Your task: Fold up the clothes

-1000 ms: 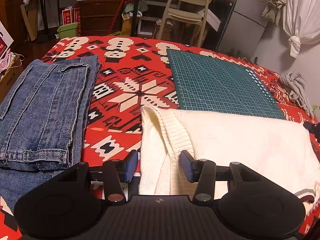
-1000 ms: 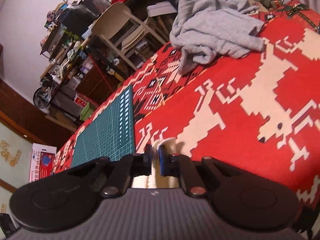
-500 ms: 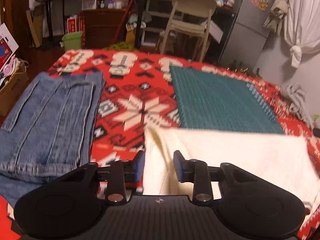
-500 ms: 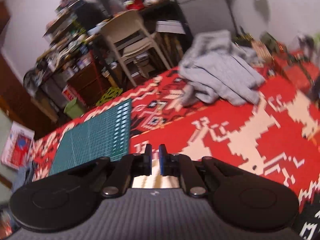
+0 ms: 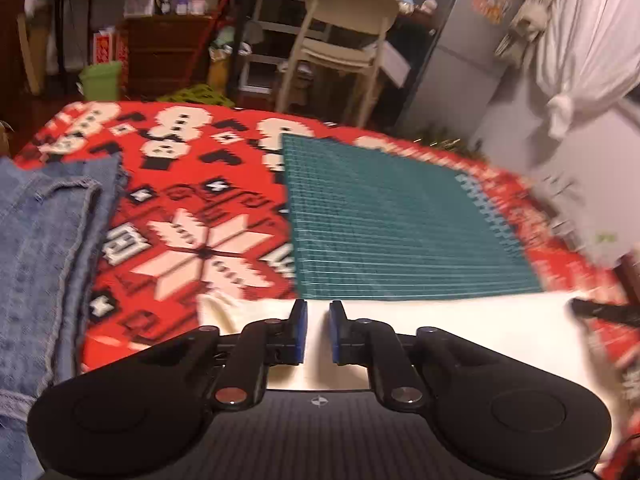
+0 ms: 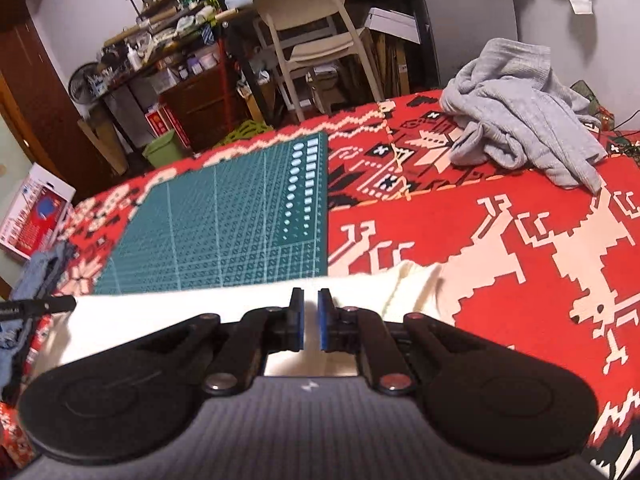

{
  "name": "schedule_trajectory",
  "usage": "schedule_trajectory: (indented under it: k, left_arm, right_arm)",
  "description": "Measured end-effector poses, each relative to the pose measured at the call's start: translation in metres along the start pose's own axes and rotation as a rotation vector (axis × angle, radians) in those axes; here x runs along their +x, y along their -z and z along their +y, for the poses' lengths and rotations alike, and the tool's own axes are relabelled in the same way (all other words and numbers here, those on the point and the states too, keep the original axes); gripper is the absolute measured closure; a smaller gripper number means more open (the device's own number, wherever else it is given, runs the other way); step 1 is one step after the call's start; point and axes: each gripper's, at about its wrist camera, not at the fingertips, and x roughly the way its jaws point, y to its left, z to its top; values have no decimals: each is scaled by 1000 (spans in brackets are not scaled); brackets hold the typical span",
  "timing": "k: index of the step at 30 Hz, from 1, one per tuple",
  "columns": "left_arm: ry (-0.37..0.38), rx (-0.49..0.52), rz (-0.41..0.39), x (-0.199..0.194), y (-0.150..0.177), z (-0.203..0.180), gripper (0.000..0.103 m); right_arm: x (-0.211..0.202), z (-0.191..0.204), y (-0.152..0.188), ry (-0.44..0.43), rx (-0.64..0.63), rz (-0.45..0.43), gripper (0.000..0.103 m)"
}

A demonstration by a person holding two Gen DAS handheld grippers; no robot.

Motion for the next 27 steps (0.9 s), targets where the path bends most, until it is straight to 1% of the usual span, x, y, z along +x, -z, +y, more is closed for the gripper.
schedule_trajectory:
  k: [1, 2, 5, 6, 8, 9, 10, 11, 13, 15, 17, 20, 22, 24, 27]
  left_arm:
    - [-1, 4, -3, 0, 1, 0, 89]
    - [-2, 8, -4, 0, 1, 1, 89]
    - [-4, 24, -6, 0, 2, 1, 88]
    - [-7, 26, -7, 0, 2, 1, 88]
    - [-14, 30, -8, 0, 1, 1, 88]
    - [-21, 27, -9, -1, 1, 0, 88]
    - [-24, 23, -13, -3, 0, -2, 92]
    - [-26, 18, -19, -6, -1, -5, 92]
    - [5, 9, -40, -14, -4, -10, 92]
    - [50, 9, -53, -19, -7, -21, 92]
    - [97, 21, -55, -21, -10, -34, 92]
    - [142, 51, -41, -13, -8, -59, 92]
    - [157, 70, -31, -4, -4, -74, 92]
    - [162, 85, -20, 5, 0, -85, 92]
    - [138, 110, 3, 18, 7, -96, 92]
  right_arm:
    - [2, 0, 1, 9, -8, 2, 97]
    - [3, -2, 1, 14, -16, 2, 100]
    - [5, -7, 1, 24, -26, -1, 103]
    - [5, -8, 0, 36, -33, -4, 103]
    - [6, -9, -2, 95, -69, -7, 103]
    - [5, -11, -3, 109, -75, -6, 103]
    - [3, -11, -3, 114, -78, -7, 103]
    - [1, -11, -4, 119, -80, -9, 103]
    - [-3, -9, -5, 128, -85, -13, 99]
    - [-10, 3, -7, 116, -119, -31, 98]
    - [-14, 17, -9, 74, -124, -39, 98]
    - [-13, 42, -12, 19, -117, -37, 98]
    - [-7, 64, -10, -10, -132, -32, 98]
    - [0, 85, -4, -11, -182, -22, 98]
    - [12, 111, 7, -4, -262, -16, 98]
